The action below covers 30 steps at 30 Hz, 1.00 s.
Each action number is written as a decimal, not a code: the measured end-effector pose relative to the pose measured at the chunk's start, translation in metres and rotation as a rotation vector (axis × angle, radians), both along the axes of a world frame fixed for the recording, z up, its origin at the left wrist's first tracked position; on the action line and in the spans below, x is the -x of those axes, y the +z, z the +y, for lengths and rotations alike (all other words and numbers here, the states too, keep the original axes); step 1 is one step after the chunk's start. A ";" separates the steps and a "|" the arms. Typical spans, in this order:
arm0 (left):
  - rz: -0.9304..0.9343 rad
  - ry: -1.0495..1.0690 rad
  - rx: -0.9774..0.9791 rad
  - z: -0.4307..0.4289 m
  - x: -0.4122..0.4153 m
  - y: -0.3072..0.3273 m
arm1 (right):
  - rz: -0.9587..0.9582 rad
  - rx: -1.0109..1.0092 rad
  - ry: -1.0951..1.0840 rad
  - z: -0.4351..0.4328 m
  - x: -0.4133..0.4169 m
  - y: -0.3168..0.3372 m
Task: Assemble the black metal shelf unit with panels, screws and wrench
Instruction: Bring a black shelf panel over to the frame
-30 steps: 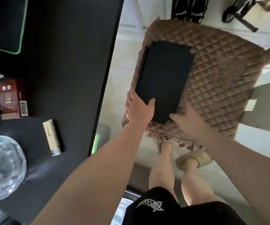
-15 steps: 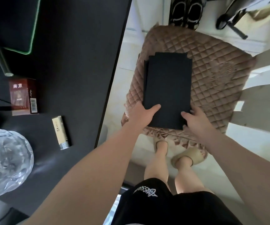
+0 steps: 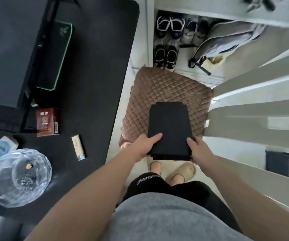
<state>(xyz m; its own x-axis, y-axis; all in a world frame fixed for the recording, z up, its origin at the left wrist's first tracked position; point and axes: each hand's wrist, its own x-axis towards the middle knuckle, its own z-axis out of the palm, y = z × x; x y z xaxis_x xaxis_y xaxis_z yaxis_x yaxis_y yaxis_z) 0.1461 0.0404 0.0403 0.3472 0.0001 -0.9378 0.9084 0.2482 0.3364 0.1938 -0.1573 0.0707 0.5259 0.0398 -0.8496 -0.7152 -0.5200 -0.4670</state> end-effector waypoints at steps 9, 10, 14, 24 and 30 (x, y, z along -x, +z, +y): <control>-0.431 0.036 -0.055 -0.022 -0.037 0.096 | -0.448 -0.091 -0.044 -0.016 -0.022 0.110; -0.487 0.048 -0.053 -0.025 -0.043 0.108 | -0.492 -0.098 -0.049 -0.017 -0.027 0.122; -0.658 0.044 -0.103 -0.038 -0.065 0.156 | -0.693 -0.069 -0.035 -0.030 -0.044 0.164; -1.017 0.033 -0.219 -0.133 -0.066 0.294 | -1.103 -0.125 -0.077 -0.122 -0.038 0.271; -1.184 -0.024 -0.260 -0.247 -0.046 0.329 | -1.174 -0.139 -0.187 -0.240 -0.007 0.298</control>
